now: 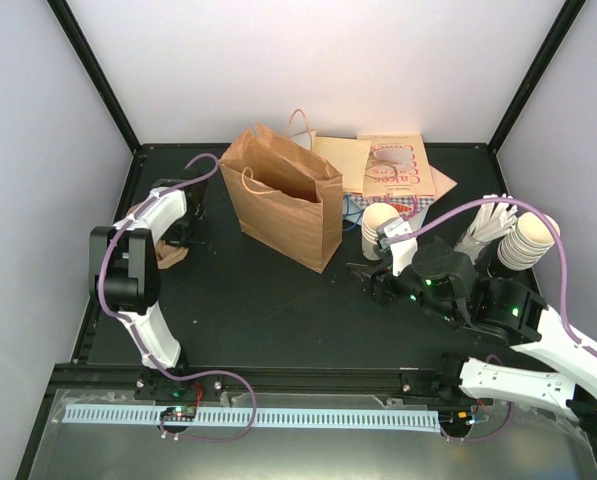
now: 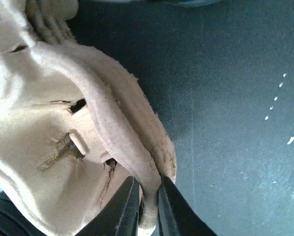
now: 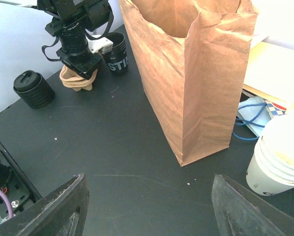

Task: Pack the takeout coffee

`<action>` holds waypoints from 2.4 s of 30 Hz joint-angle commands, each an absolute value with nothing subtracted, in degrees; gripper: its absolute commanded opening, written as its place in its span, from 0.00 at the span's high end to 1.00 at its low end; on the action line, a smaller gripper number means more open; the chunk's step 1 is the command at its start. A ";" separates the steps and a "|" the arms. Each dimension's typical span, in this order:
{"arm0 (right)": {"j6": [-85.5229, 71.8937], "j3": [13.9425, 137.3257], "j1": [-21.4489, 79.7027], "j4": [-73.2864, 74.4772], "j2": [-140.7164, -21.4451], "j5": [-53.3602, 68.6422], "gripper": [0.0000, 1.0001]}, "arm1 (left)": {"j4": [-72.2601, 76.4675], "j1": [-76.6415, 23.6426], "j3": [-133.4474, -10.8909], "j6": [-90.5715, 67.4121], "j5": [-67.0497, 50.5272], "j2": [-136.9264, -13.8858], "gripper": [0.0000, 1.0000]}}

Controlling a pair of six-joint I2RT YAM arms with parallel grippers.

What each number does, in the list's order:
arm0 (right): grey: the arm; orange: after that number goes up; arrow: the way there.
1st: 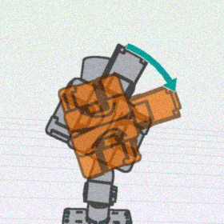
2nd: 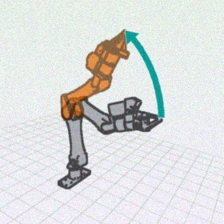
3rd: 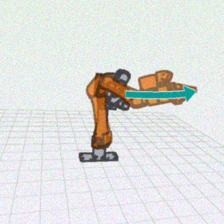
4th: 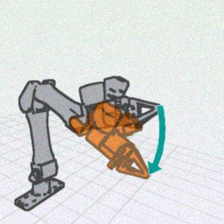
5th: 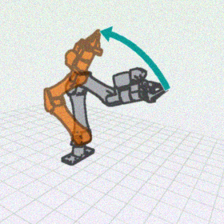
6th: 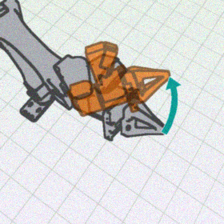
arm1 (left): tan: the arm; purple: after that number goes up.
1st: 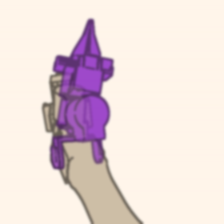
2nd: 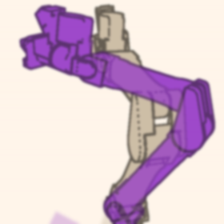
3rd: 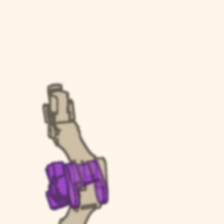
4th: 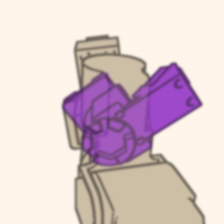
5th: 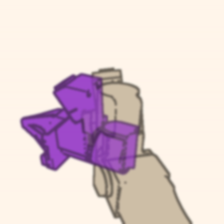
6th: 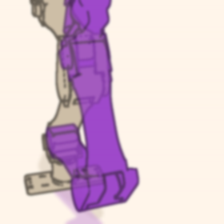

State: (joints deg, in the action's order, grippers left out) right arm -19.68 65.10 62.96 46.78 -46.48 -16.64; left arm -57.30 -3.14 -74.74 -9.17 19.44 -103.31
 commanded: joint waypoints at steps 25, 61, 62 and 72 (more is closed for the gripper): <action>-20.84 64.16 62.77 44.85 -47.30 -14.91 0.29 | -71.50 -9.74 -79.85 -14.81 34.91 -85.50 0.98; -23.60 60.13 62.83 47.03 -44.52 -19.31 0.29 | -56.78 -66.86 -70.53 -44.95 6.77 -86.49 0.37; -23.33 59.53 62.80 46.79 -44.10 -18.65 0.29 | -56.96 -66.60 -70.04 -44.67 7.10 -85.05 0.37; -14.62 57.87 62.84 40.22 -47.10 -7.72 0.22 | -56.28 -56.37 -59.29 -41.07 6.68 -64.59 0.33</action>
